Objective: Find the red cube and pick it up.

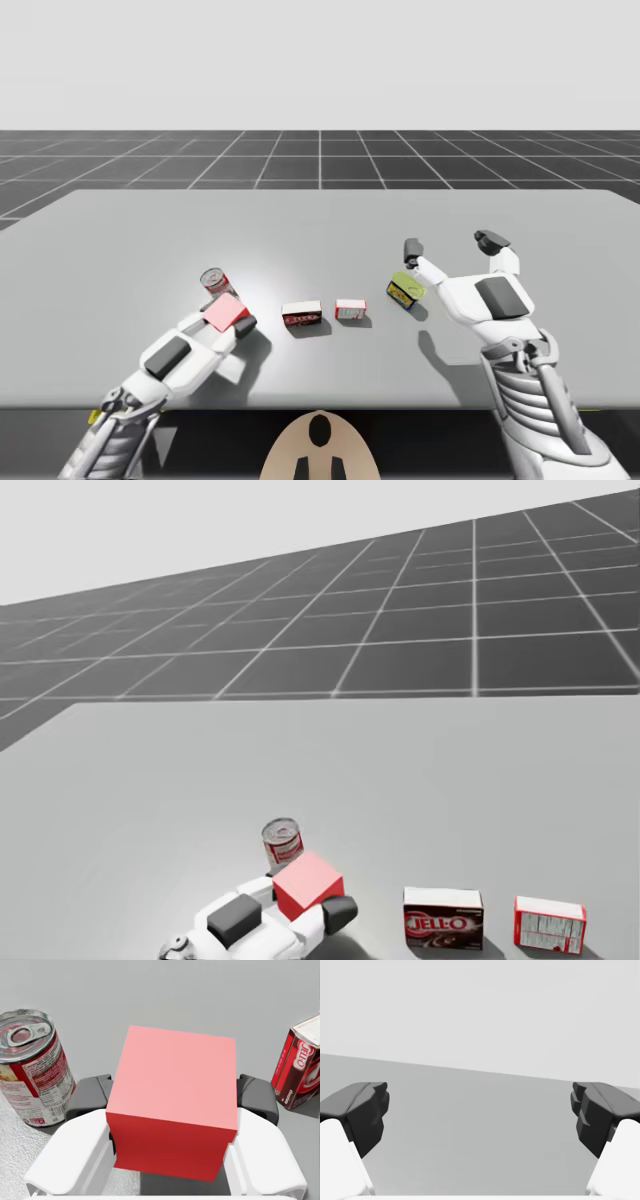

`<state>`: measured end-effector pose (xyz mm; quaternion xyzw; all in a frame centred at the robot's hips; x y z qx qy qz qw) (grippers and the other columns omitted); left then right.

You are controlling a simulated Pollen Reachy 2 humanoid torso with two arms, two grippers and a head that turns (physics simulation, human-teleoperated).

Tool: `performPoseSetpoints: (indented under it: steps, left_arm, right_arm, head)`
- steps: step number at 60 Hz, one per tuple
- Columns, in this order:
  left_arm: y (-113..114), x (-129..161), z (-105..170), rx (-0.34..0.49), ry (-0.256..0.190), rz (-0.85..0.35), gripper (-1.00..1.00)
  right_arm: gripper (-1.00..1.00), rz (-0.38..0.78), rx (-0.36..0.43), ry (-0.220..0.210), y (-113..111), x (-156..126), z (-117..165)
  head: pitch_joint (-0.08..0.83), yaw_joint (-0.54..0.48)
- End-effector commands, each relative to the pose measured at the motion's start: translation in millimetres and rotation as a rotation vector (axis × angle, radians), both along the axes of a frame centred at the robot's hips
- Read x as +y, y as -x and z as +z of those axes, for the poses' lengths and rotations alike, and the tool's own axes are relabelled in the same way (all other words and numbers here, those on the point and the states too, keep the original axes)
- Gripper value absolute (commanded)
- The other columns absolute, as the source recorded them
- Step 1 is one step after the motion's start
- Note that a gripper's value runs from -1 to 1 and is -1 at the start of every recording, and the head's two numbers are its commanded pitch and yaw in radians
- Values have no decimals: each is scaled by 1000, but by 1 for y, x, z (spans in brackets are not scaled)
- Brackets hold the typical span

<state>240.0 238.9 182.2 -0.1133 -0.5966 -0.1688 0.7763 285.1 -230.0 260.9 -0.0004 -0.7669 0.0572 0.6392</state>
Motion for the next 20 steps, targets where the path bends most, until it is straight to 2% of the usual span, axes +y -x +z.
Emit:
performPoseSetpoints:
  steps: [1, 6, 7, 10, 11, 20]
  left_arm:
    - [0, 3, 53, -125, -48, 3, 958]
    - [2, 4, 78, -191, -65, 11, 958]
    - [2, 4, 89, -221, -68, 14, 950]
    - [3, 4, 101, -254, -68, 22, 953]
    - [4, 4, 113, -290, -71, 27, 950]
    - [8, 3, 164, -437, -71, 45, 970]
  right_arm:
    - [-1000, 10, -11, 6, 0, -2, 0]
    - [-1000, 8, -16, 19, 0, -3, -1]
    - [-1000, 6, -18, 26, 0, -3, -1]
    - [-1000, 3, -22, 34, 0, -3, -1]
    - [-1000, 5, -24, 40, 0, -2, -1]
    - [-1000, 10, -27, 47, 0, -2, -2]
  head:
    - [340, 323]
    - [335, 321]
    - [333, 320]
    - [331, 320]
    - [329, 319]
    - [317, 316]
